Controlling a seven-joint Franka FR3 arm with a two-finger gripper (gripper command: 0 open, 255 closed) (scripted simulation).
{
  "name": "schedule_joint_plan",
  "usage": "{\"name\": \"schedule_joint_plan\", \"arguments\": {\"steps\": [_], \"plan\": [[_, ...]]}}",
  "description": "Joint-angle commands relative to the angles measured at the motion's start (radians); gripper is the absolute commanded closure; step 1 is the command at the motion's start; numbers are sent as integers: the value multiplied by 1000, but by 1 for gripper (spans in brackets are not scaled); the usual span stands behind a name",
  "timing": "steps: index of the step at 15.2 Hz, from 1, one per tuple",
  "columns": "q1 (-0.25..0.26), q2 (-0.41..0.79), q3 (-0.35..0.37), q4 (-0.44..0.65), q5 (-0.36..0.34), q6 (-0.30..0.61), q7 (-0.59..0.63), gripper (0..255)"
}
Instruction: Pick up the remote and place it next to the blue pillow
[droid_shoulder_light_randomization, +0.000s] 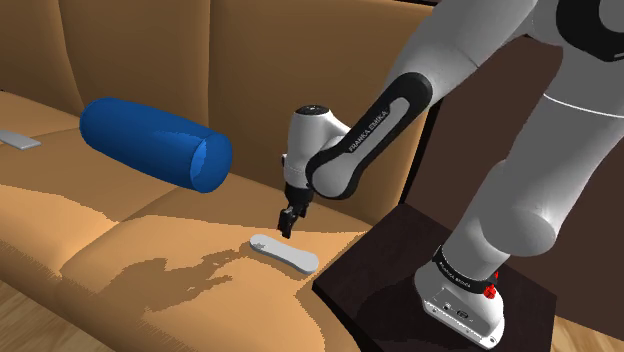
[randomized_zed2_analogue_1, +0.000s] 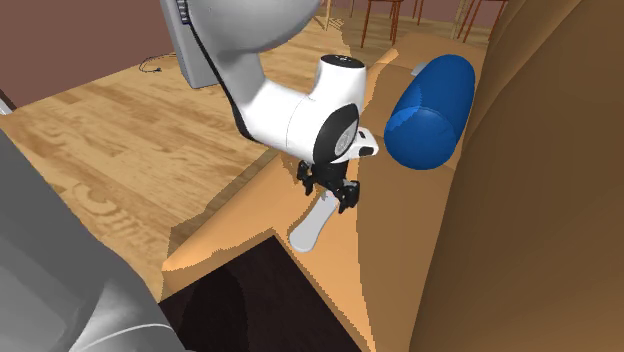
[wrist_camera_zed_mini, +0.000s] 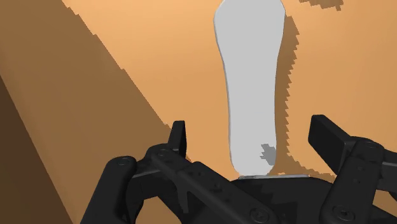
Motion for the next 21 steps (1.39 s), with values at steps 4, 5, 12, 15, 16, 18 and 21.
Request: {"name": "schedule_joint_plan", "arguments": {"steps": [4, 5, 12, 15, 16, 18, 21], "plan": [[55, 214, -29, 74, -133, 119, 106, 0], [62, 230, -37, 76, -142, 133, 112, 0], [109, 337, -91, 99, -195, 216, 152, 0], [109, 337, -91, 99, -195, 216, 152, 0], [109, 337, -91, 99, -195, 216, 152, 0], [109, 337, -91, 99, -195, 216, 152, 0], [110, 337, -91, 99, -195, 216, 152, 255]]}}
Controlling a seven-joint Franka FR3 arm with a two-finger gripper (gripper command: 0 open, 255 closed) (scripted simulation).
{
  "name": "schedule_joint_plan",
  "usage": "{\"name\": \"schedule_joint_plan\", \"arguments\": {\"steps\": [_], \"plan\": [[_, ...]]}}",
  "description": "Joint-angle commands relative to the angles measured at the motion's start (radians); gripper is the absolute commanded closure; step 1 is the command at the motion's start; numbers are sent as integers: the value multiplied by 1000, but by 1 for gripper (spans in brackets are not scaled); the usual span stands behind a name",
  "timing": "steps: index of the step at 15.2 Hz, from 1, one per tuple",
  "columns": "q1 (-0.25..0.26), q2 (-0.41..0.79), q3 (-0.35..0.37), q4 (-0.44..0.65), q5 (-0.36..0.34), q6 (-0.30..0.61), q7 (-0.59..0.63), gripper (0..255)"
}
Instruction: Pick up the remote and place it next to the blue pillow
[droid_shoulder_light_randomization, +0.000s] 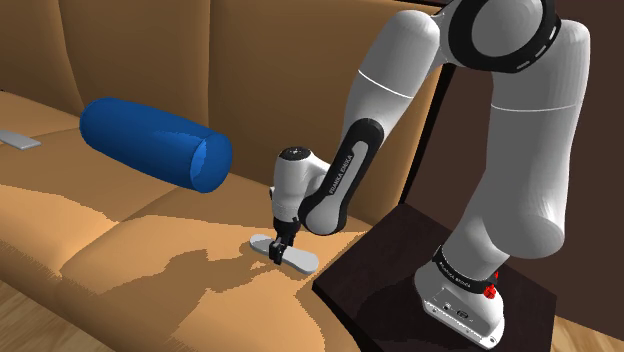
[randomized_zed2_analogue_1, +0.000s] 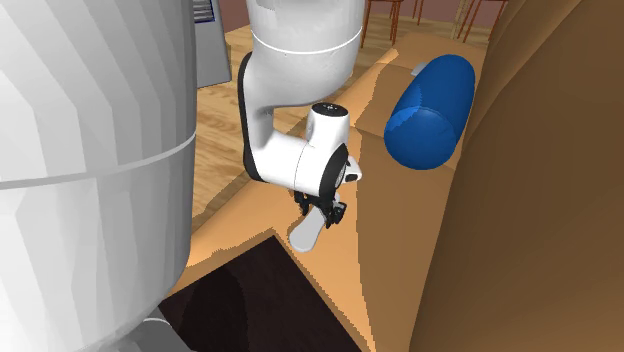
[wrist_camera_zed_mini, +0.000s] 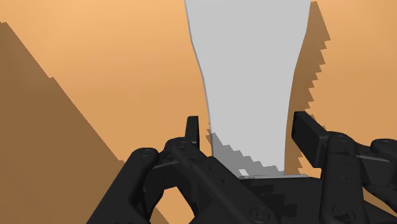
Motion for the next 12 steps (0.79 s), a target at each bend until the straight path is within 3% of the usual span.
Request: {"name": "schedule_joint_plan", "arguments": {"steps": [1, 8, 12], "plan": [[0, 0, 0, 0, 0, 0, 0, 255], [0, 0, 0, 0, 0, 0, 0, 255], [-28, -65, 35, -16, 29, -50, -19, 255]]}}
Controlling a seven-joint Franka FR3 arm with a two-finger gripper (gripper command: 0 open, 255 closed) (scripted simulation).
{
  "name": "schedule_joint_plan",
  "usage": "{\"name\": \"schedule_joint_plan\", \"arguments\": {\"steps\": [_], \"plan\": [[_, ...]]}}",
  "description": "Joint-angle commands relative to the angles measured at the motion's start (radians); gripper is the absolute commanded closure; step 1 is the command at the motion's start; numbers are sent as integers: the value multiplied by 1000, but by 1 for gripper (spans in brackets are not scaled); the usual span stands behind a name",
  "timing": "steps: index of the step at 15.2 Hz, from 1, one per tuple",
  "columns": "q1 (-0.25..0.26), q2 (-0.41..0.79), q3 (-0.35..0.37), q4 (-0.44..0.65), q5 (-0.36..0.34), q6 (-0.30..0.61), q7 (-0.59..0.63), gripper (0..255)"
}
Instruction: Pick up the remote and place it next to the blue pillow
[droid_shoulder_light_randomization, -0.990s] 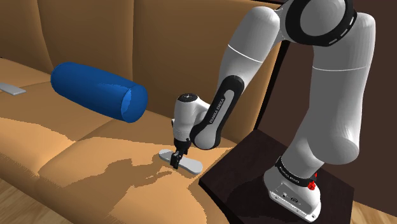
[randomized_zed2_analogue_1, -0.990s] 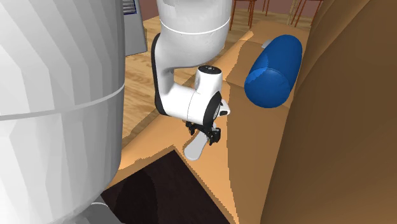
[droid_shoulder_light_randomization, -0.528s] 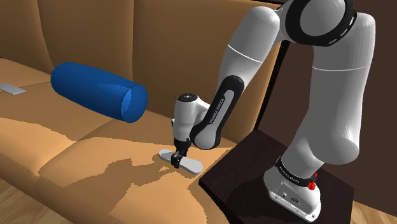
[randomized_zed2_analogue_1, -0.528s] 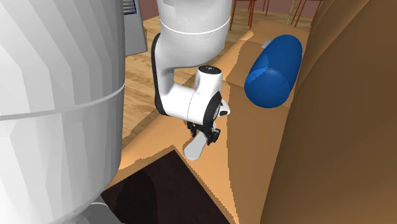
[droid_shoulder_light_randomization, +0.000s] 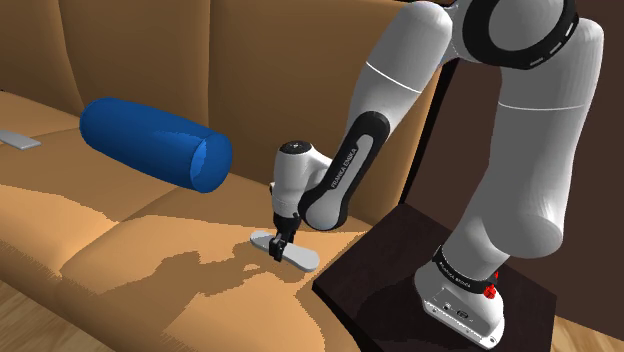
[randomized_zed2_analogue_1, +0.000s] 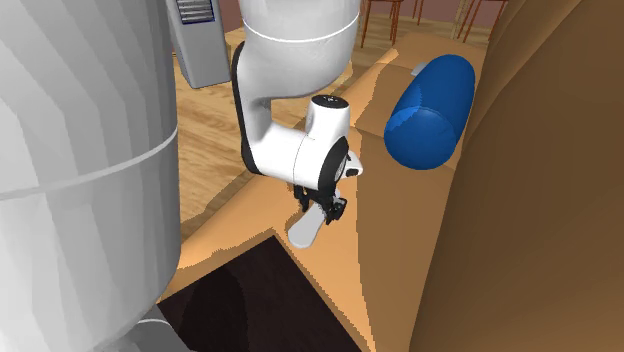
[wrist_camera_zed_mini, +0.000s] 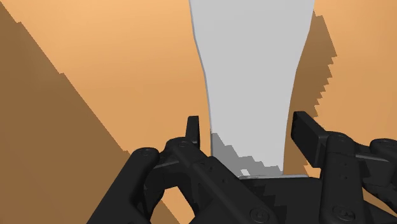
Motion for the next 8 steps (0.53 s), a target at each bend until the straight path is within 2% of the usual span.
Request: {"name": "schedule_joint_plan", "arguments": {"steps": [1, 8], "plan": [[-14, -32, 17, -7, 16, -25, -11, 255], [-50, -145, 67, -23, 85, -119, -56, 255]]}}
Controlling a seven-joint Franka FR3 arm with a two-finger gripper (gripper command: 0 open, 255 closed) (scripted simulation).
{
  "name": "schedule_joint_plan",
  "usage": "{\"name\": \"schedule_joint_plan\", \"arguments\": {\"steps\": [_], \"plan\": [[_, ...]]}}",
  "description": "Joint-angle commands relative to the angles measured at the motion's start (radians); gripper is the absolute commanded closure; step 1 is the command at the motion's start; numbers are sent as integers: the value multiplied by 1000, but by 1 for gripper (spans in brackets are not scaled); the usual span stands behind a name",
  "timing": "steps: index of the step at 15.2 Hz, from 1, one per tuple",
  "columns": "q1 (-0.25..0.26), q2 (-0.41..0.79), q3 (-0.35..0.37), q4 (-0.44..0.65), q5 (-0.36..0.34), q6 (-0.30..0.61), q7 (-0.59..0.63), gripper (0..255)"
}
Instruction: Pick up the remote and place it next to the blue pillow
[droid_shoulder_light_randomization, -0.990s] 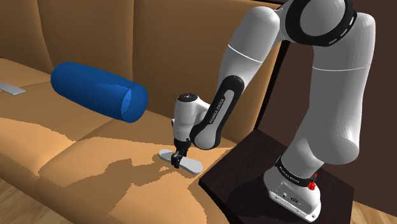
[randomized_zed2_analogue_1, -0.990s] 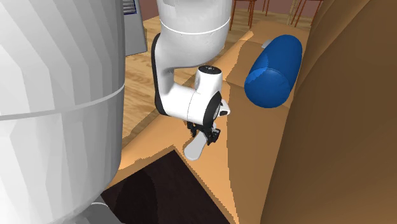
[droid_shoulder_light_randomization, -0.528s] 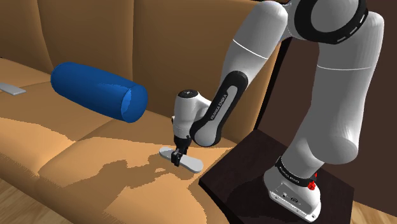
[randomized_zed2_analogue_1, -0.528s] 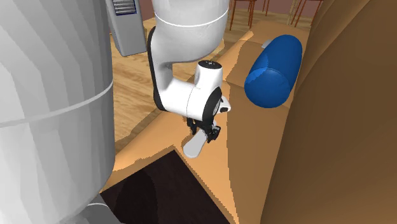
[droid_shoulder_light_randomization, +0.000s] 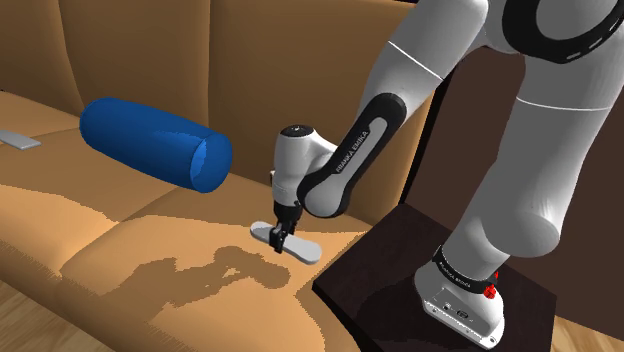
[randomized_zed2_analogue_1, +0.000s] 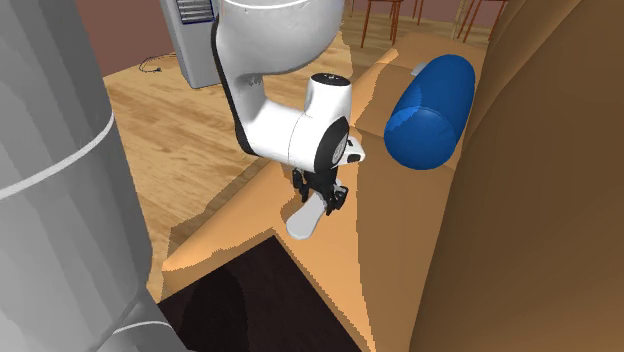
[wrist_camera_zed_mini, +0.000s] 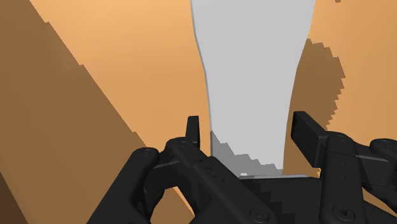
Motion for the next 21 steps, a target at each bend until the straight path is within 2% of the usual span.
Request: {"name": "schedule_joint_plan", "arguments": {"steps": [1, 11, 21], "plan": [[-11, -39, 14, -5, 25, -33, -18, 255], [-26, -191, 42, -2, 114, -181, -75, 255], [-23, -323, 39, 26, 165, -336, -107, 255]]}}
